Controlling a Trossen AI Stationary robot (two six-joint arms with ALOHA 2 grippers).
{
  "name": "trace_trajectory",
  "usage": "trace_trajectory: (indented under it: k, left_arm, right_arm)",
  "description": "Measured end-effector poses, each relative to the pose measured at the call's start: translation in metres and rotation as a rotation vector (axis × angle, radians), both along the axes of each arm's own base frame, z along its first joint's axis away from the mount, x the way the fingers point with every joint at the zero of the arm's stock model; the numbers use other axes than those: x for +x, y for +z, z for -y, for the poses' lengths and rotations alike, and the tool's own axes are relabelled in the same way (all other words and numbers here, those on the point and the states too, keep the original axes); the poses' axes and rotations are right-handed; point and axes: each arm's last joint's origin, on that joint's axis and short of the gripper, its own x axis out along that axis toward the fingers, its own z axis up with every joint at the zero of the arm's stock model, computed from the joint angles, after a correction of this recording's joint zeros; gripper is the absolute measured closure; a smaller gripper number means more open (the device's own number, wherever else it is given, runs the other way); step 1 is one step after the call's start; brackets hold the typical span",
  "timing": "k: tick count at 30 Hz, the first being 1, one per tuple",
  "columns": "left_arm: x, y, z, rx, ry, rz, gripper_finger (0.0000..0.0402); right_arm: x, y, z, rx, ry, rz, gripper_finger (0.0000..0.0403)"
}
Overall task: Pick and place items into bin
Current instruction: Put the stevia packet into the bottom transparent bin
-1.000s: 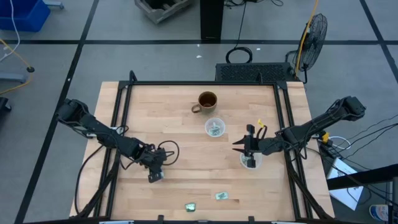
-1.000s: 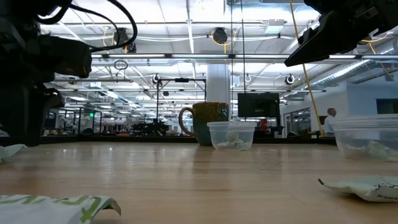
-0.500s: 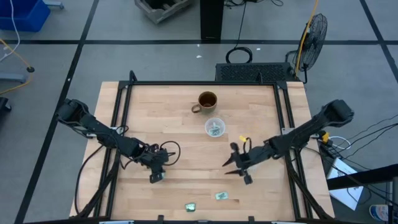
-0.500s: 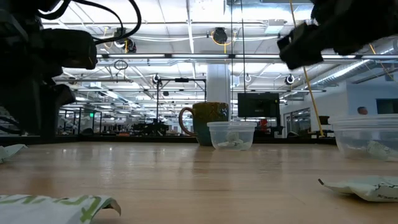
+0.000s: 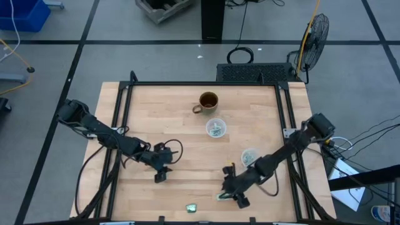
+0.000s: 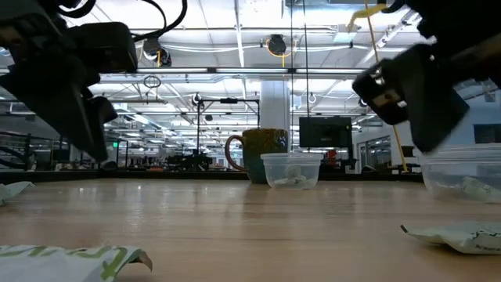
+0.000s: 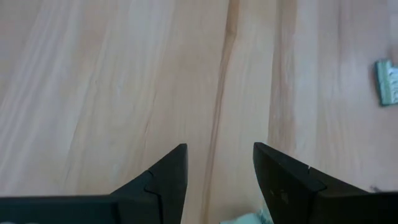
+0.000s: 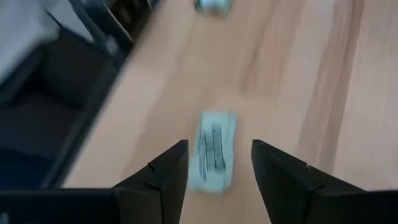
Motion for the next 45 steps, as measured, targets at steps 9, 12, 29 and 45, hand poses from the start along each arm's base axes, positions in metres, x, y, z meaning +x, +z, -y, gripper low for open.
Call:
trace_trajectory:
  k: [9, 12, 29, 45]
  left_arm:
    - [0.004, 0.004, 0.001, 0.063, -0.075, 0.081, 0.0213]
    - [0.004, 0.004, 0.001, 0.065, -0.077, 0.080, 0.0213]
    - [0.004, 0.003, 0.001, 0.072, -0.074, 0.083, 0.0213]
    - [0.005, 0.004, 0.001, 0.072, -0.074, 0.083, 0.0213]
  right_arm:
    - [0.008, -0.023, -0.005, -0.057, -0.068, -0.182, 0.0236]
    - [0.008, -0.025, -0.005, -0.062, -0.065, -0.181, 0.0236]
    - [0.009, -0.026, -0.003, -0.133, 0.016, -0.141, 0.0397]
    - [0.008, -0.024, -0.002, -0.105, -0.001, -0.160, 0.0350]
